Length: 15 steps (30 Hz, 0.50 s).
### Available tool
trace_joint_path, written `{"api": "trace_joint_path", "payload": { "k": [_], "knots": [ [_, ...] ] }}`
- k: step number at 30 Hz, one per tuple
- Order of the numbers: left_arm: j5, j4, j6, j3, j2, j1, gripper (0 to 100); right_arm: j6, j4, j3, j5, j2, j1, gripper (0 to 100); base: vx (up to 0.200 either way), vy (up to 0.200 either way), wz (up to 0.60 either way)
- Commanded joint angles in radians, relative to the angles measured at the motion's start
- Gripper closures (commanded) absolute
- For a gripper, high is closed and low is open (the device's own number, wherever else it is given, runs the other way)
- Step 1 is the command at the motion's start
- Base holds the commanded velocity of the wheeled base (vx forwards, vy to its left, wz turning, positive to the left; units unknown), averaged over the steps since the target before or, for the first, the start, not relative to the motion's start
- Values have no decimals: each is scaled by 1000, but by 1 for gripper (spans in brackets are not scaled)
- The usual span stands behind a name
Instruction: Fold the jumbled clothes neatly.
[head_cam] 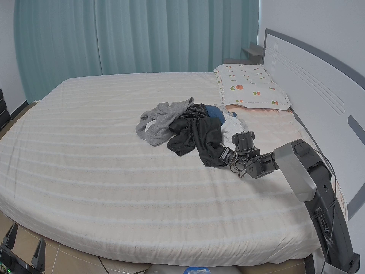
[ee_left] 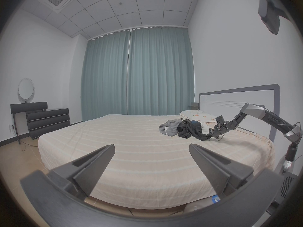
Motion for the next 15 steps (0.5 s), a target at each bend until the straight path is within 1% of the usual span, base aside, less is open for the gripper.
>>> {"api": "trace_joint_path", "payload": {
  "k": [1, 3, 4, 6, 8, 9, 10, 11, 13, 14, 15],
  "knots": [
    [-1, -1, -1, 16, -18, 0, 0, 64, -12, 110, 11, -102, -5, 100, 0, 0, 0],
    [-1, -1, -1, 16, -18, 0, 0, 107, -21, 201, 23, -165, -7, 100, 0, 0, 0],
    [-1, -1, 1, 16, -18, 0, 0, 115, -27, 227, 29, -182, -7, 100, 0, 0, 0],
    [-1, -1, 1, 16, -18, 0, 0, 156, -103, 396, 86, -290, -8, 100, 0, 0, 0],
    [1, -1, -1, 16, -18, 0, 0, 175, -190, 554, 139, -380, -5, 100, 0, 0, 0],
    [-1, -1, -1, 16, -18, 0, 0, 176, -213, 590, 150, -402, -4, 100, 0, 0, 0],
    [1, -1, 1, 15, -18, 0, 0, 178, -299, 718, 188, -471, 4, 100, 0, 0, 0],
    [1, -1, -1, 16, -18, 0, 0, 178, -342, 771, 202, -501, 7, 100, 0, 0, 0],
    [1, -1, -1, 16, -18, 0, 0, 178, -342, 771, 202, -501, 7, 100, 0, 0, 0],
    [1, -1, -1, 15, -18, 0, 0, 176, -465, 935, 235, -596, 28, 100, 0, 0, 0],
    [-1, -1, -1, 16, -18, 0, 0, 176, -524, 1017, 245, -650, 44, 100, 0, 0, 0]
  ]
}}
